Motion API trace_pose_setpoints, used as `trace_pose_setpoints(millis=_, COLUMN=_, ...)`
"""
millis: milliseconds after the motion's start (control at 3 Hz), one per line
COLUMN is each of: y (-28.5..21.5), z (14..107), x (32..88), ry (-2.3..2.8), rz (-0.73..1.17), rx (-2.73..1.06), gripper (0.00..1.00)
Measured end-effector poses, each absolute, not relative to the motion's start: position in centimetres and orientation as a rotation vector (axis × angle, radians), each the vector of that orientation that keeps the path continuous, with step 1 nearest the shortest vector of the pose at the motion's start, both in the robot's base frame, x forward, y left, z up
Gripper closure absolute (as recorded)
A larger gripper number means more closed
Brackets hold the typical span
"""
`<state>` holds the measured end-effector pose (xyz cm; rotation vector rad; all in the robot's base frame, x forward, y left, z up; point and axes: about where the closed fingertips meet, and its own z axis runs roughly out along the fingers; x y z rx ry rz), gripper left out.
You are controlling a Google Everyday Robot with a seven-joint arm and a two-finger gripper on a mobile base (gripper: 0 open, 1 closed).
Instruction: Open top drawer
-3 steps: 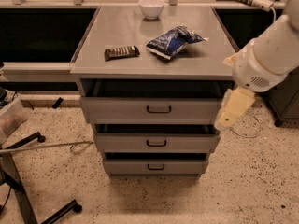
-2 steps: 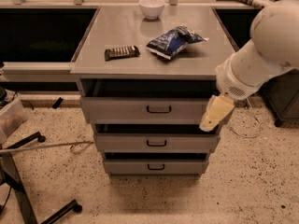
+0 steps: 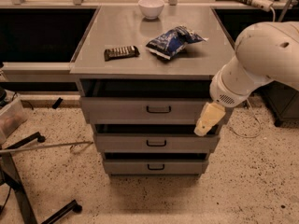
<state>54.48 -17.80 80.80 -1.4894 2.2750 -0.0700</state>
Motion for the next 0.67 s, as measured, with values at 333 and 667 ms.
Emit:
trace_pose_setpoints(millis=333, y=-17.6, z=79.7, x=54.8, ry=2.265, rz=-0.041, rx=-1.472, gripper=0.00)
trace_pose_setpoints(millis=667, y=-16.9, z=76.6, x=56.0, ry=2.214, rz=0.064, rx=-1.438, gripper=0.00)
